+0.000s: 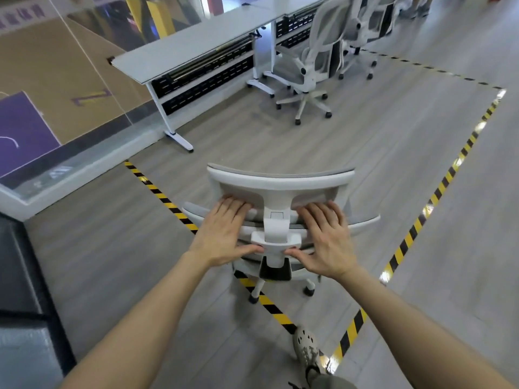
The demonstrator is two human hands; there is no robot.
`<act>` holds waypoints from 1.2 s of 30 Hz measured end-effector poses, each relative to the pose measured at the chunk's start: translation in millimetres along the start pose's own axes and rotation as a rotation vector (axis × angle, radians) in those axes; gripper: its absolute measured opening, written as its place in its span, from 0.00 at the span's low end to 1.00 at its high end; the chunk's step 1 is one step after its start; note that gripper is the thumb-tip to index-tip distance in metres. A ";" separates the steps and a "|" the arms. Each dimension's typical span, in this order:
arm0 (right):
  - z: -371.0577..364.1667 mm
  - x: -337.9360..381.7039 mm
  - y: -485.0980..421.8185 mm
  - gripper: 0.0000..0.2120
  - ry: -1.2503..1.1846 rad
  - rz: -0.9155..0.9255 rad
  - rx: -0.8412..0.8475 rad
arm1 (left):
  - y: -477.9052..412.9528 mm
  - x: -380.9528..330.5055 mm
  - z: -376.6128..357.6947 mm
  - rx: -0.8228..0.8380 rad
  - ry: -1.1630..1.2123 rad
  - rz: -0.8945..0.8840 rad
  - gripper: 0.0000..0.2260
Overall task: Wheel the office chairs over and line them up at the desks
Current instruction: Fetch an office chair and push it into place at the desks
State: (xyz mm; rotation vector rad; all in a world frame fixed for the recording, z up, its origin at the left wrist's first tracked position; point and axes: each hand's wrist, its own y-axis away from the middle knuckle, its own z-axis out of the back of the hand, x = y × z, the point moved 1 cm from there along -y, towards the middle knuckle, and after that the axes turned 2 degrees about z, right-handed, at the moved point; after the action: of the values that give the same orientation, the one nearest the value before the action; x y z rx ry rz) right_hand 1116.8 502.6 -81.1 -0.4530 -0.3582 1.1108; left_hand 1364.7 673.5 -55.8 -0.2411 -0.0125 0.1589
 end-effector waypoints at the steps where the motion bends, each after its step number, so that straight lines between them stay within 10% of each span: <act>1: -5.6 -13.4 -10.1 0.48 0.000 0.013 -0.004 | -14.3 0.7 -3.5 -0.014 0.010 0.011 0.47; 36: -334.8 -249.9 -599.7 0.50 -0.038 -0.028 0.117 | -552.9 421.3 -137.4 0.078 -0.009 0.158 0.47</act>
State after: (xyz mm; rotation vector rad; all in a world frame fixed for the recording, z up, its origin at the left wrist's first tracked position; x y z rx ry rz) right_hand 1643.4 -4.1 -69.3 -0.3225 -0.3301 1.1077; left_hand 1870.8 177.6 -60.0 -0.1630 0.0044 0.3175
